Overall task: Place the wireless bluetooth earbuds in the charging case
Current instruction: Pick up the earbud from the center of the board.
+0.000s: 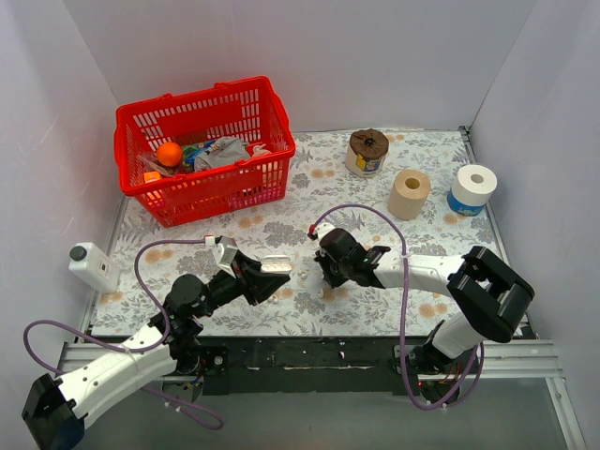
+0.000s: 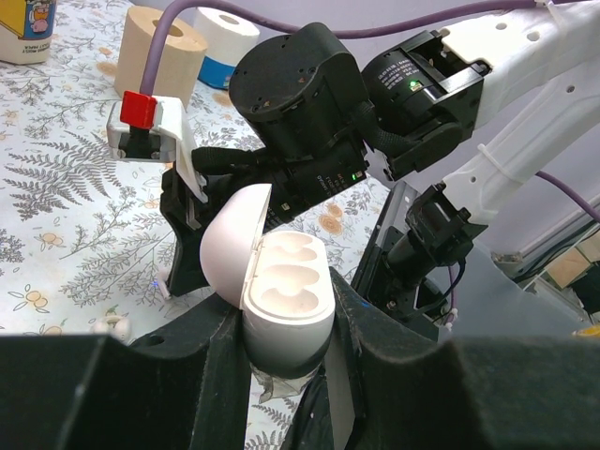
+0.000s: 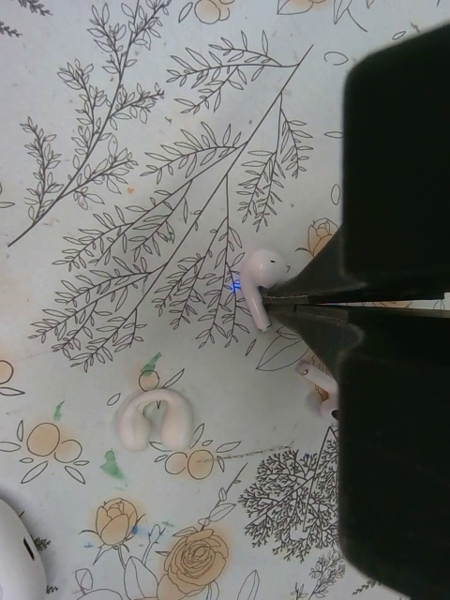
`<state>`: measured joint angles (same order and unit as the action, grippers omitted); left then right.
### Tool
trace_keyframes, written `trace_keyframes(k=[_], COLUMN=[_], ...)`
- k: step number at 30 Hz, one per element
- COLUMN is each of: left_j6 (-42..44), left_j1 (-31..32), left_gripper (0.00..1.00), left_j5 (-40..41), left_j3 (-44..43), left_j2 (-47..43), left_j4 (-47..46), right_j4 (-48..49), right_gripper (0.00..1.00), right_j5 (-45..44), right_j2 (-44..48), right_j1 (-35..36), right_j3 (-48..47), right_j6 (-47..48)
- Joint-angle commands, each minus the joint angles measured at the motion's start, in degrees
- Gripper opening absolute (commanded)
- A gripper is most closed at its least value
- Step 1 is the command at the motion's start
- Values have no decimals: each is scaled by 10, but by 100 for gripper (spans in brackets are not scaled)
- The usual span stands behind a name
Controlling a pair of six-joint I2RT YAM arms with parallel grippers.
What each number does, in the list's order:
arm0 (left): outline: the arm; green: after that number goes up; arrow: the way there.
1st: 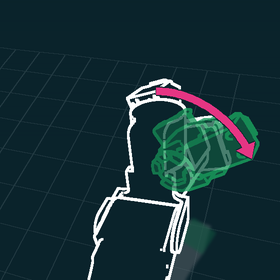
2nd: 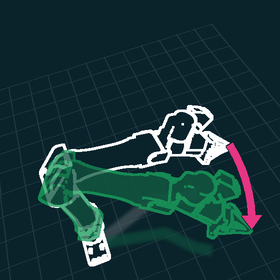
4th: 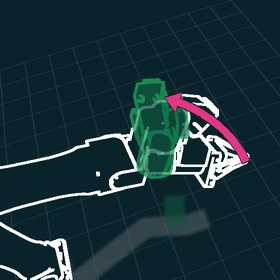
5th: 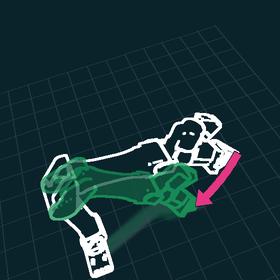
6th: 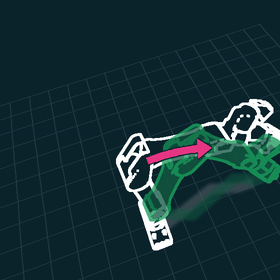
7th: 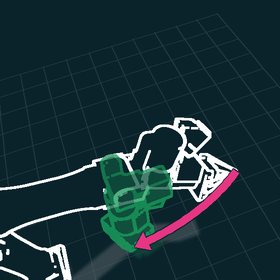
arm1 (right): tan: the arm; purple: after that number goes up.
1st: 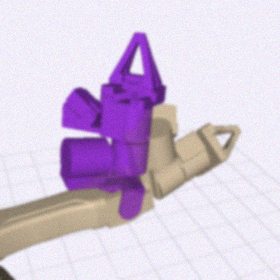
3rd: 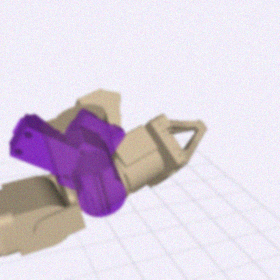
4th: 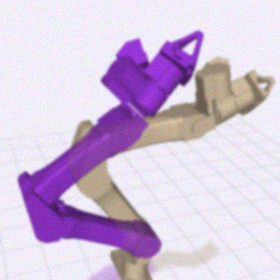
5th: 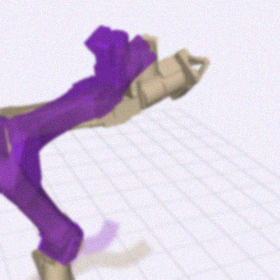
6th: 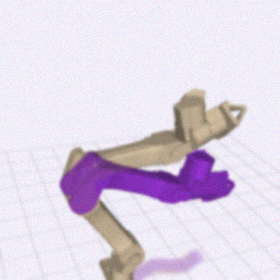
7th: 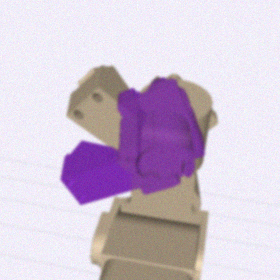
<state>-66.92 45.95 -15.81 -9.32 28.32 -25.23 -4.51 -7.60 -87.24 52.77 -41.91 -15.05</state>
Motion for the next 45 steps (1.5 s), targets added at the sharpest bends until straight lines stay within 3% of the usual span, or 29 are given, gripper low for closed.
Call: trace_keyframes(k=[1, 19, 21, 28, 30, 33, 34, 35, 40, 45], left_j6=[8, 9, 9, 6, 5, 5, 5, 4, 4, -1], left_j1=[3, 3, 3, 3, 4, 4, 4, 4, 4, 4], left_gripper=[0, 0, 0, 0, 0, 0, 0, 0, 0, 0], left_j5=[1, -7, -8, -16, -17, -17, -16, -15, -5, 2], left_j3=[-19, -19, -21, -19, -19, -19, -20, -21, -19, -17], left_j2=[2, 10, 11, 10, 11, 13, 11, 10, 0, -10], left_j4=[-3, -7, -7, -10, -13, -17, -16, -13, -6, -2], right_j4=[-71, -88, -99, -139, -139, -117, -117, -122, -135, -121], right_gripper=[1, 1, 6, 36, 39, 53, 67, 71, 73, 68], right_j5=[-31, -43, -37, -32, -38, -36, -29, -25, -27, -29], right_j2=[-5, -8, 5, 80, 88, 81, 74, 53, -5, -35], right_j1=[-3, -14, -14, -16, -20, -21, -21, -21, -28, -42], right_j3=[5, -11, -14, -21, -27, -36, -44, -55, -107, -112], right_j6=[31, 75, 76, 6, -16, -38, -42, -45, -67, -114])
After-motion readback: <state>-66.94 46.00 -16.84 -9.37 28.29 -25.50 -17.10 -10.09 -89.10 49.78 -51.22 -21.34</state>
